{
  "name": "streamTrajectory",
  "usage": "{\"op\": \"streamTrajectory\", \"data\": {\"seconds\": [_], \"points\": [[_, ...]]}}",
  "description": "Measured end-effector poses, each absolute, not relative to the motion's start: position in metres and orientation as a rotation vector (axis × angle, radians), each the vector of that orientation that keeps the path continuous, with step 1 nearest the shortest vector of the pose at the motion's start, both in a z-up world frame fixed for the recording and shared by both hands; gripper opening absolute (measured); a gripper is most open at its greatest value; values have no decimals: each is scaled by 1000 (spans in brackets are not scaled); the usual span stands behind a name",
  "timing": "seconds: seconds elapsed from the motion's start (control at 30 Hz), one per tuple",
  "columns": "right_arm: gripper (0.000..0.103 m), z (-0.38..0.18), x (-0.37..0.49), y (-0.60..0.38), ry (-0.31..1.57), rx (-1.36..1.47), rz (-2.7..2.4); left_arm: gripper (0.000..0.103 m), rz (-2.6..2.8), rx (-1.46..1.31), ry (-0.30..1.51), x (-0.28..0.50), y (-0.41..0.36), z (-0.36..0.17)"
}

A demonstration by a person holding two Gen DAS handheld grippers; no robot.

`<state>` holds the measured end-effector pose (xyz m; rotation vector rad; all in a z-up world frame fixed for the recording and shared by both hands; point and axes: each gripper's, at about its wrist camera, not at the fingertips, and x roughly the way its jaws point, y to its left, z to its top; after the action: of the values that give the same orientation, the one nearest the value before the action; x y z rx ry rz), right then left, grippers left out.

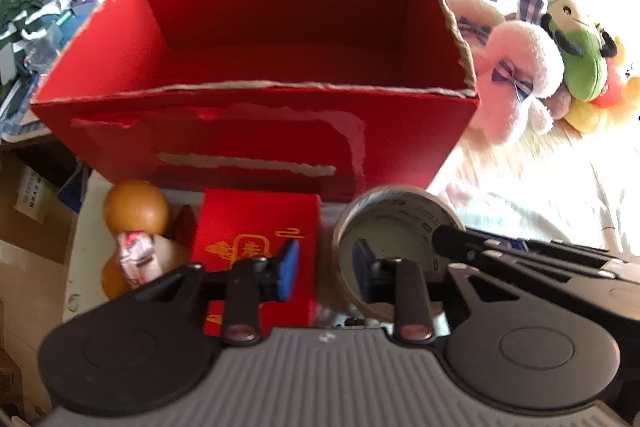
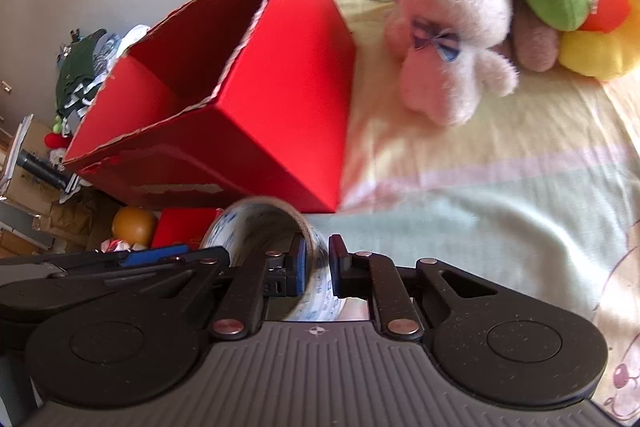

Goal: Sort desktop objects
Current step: 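Carry the clear tape roll in the right gripper toward the red box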

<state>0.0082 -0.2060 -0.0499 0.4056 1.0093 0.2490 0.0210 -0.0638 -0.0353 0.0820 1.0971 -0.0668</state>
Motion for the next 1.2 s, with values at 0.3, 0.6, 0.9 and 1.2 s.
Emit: {"op": "streamTrajectory", "data": {"seconds": [0.3,0.6,0.9,1.2], "points": [[12,-50,5,-231,985,435,216,14,-150,87,1131,27,-88,-44],[12,-42,-8,-257,924,431,150,5,-238,119,1104,30,-119,-44],[13,-9,-23,-288,760,388,85,5,-371,88,1003,25,-153,-10],[14,55,5,-284,514,281,149,4,-377,86,785,19,-149,67]]}}
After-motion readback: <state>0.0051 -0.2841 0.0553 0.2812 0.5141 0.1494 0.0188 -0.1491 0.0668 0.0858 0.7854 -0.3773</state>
